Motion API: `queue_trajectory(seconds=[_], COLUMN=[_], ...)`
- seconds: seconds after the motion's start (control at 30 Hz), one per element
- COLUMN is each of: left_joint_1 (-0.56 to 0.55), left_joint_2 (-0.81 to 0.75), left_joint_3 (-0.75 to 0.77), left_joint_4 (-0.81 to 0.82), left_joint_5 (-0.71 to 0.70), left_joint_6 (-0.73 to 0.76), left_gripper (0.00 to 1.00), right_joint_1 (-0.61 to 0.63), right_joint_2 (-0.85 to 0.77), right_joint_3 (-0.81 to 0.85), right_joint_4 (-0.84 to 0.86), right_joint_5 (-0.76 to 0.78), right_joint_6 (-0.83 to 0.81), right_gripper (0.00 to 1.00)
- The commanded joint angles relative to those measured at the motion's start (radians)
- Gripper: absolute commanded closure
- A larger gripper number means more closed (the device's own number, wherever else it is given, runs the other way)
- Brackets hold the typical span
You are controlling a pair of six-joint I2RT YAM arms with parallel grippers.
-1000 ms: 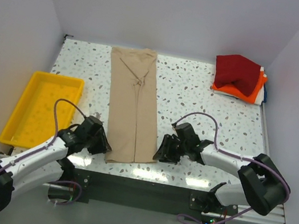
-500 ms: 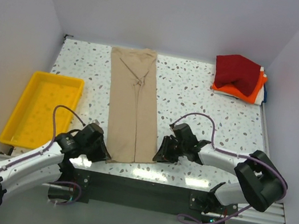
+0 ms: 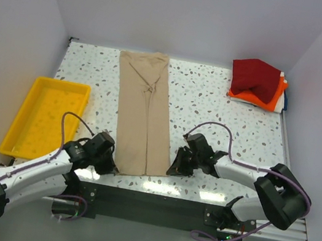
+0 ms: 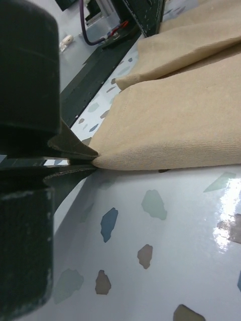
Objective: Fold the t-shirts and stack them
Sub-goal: Fold the tshirt
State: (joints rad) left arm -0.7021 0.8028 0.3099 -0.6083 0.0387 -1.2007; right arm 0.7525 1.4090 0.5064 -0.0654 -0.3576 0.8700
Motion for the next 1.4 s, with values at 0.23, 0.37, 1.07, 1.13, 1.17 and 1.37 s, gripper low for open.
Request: queue_trajectory(seconds=[0.23, 0.37, 1.07, 1.13, 1.17, 1.37], left_joint_1=[0.004, 0.087, 0.477, 0.498, 0.501, 0.539], left_joint_2=[0.151, 0.249, 0.831, 0.852, 0.866, 0.903], left_joint_3=[0.253, 0.337, 0.776, 0.799, 0.807, 0.873], left_joint_4=[0.061, 0.082, 0.314, 0.318, 0.314, 0.311], left_joint_5=[-0.112, -0.126, -0.051, -0.043, -0.043, -0.043], left_joint_6=[0.111, 0.18, 0.205, 0.213, 0.217, 0.236], left_gripper=[1.0, 1.0, 1.0, 1.0, 1.0, 1.0], right_joint_1=[0.004, -0.008, -0.262, -0.274, -0.278, -0.301], right_joint_2=[-0.055, 0.037, 0.74, 0.755, 0.759, 0.791], right_joint_3=[0.227, 0.413, 1.158, 1.178, 1.193, 1.273], right_joint_4=[-0.157, -0.186, -0.183, -0.182, -0.182, -0.182], right_joint_5=[0.049, 0.077, 0.095, 0.083, 0.08, 0.057], right_joint_6=[-0.104, -0.134, -0.075, -0.075, -0.075, -0.069], right_gripper=[1.0, 1.0, 1.0, 1.0, 1.0, 1.0])
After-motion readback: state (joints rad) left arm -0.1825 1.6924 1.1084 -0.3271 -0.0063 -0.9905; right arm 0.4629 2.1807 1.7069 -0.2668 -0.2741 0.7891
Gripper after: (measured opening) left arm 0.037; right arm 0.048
